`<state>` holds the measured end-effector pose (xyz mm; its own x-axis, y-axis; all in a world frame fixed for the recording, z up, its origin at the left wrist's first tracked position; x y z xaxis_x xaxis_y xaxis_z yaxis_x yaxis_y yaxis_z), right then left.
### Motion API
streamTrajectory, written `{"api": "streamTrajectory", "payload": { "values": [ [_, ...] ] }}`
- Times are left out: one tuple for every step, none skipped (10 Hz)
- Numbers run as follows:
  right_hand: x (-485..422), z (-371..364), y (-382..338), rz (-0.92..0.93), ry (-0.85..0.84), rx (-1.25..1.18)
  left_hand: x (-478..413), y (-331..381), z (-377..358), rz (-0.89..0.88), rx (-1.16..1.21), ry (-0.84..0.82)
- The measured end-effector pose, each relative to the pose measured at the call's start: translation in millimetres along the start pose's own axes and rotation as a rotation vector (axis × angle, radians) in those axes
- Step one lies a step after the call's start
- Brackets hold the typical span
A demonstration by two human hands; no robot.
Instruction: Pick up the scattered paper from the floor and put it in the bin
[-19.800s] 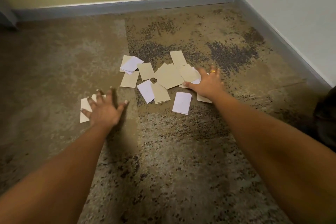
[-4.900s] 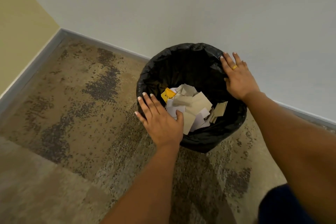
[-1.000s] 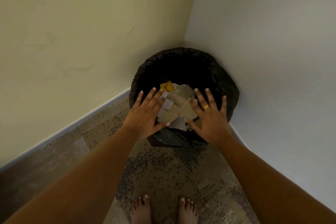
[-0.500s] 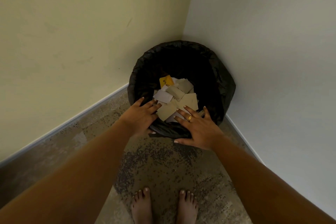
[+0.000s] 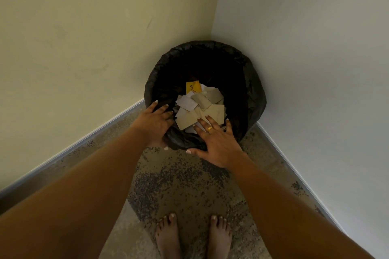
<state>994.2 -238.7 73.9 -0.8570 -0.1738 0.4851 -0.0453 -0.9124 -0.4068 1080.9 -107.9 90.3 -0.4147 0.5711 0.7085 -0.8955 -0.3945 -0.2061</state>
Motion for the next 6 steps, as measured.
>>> {"api": "streamTrajectory", "payload": {
  "values": [
    [4, 9, 3, -0.016, 0.029, -0.028, 3, 4, 3, 0.016, 0.095, 0.006],
    [9, 22, 6, -0.052, 0.065, -0.041, 6, 5, 7, 0.075, 0.267, 0.045],
    [14, 33, 11, -0.093, 0.125, -0.060, 7, 11, 13, 0.119, 0.426, 0.089],
    [17, 41, 16, -0.143, 0.182, -0.064, 8, 16, 20, 0.206, 0.501, 0.175],
    [16, 46, 18, -0.163, 0.286, -0.082, 10, 20, 29, 0.341, 0.487, 0.317],
    [11, 51, 17, -0.196, 0.346, -0.137, 9, 28, 35, 0.415, 0.514, 0.349]
  ]
}}
Point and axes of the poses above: each hand's wrist, its own x-axis away from the middle knuckle, its own z-axis out of the back of the hand, y = z × x, the point moved 6 cm from there along -x, towards the middle knuckle, and after that the axes turned 9 degrees about -x, right-handed, at the moved point
